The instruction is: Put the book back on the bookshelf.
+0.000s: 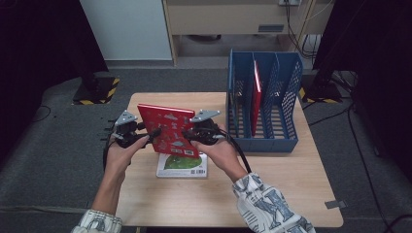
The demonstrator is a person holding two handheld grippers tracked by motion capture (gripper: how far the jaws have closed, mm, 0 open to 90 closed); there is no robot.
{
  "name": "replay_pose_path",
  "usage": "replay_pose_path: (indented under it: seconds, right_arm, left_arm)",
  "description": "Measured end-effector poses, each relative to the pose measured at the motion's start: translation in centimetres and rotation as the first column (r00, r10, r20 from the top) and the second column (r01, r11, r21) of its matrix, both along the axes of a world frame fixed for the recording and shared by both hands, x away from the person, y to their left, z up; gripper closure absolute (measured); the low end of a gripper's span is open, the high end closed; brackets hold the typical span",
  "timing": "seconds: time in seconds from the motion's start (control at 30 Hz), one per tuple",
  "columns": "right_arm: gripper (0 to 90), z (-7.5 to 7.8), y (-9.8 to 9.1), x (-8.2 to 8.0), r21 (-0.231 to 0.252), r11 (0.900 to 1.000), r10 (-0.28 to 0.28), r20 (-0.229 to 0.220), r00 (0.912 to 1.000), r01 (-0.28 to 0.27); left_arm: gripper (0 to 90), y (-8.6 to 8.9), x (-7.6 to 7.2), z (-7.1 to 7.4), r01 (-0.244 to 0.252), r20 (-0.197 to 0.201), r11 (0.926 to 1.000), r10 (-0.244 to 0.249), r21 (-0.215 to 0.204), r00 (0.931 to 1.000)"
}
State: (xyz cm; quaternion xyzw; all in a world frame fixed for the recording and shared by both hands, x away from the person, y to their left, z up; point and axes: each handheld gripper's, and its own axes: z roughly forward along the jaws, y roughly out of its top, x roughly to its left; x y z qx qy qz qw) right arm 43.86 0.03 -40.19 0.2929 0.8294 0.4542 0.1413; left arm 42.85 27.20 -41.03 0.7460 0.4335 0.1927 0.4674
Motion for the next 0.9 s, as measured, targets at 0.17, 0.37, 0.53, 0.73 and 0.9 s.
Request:
replay_pose_path:
  seconds: [0.17,0.37,0.53,0.73,0.9]
  right_arm:
    - [62.3,0.0,-1.1,-0.3,0.015,0.9999,-0.001,-0.007,1.0,0.001]
    - [63.9,0.0,-1.6,-0.7,0.022,0.9997,-0.014,-0.007,0.9999,0.014]
    - [64.6,0.0,-1.5,-0.9,0.016,0.9999,-0.005,-0.002,1.0,0.005]
    - [64.9,0.2,-1.4,-1.6,0.026,0.9997,0.003,0.004,1.0,-0.003]
    - [63.1,0.4,-1.4,-1.8,0.047,0.9987,0.019,0.008,0.9998,-0.019]
  left_arm:
    - [29.5,-0.8,0.3,-0.2,0.022,0.011,0.9997,-0.022,-0.012,0.9997]
    - [23.9,-1.4,0.4,-0.4,0.026,0.028,0.9995,-0.025,-0.017,0.9993]
    - [22.7,-1.3,0.1,-0.6,0.032,0.041,0.999,-0.03,-0.032,0.9987]
    - [20.2,-1.1,-0.4,-0.7,0.044,0.046,0.9986,-0.042,-0.029,0.998]
    - [18.8,-1.2,-0.6,-0.8,0.048,0.054,0.9985,-0.047,-0.024,0.9974]
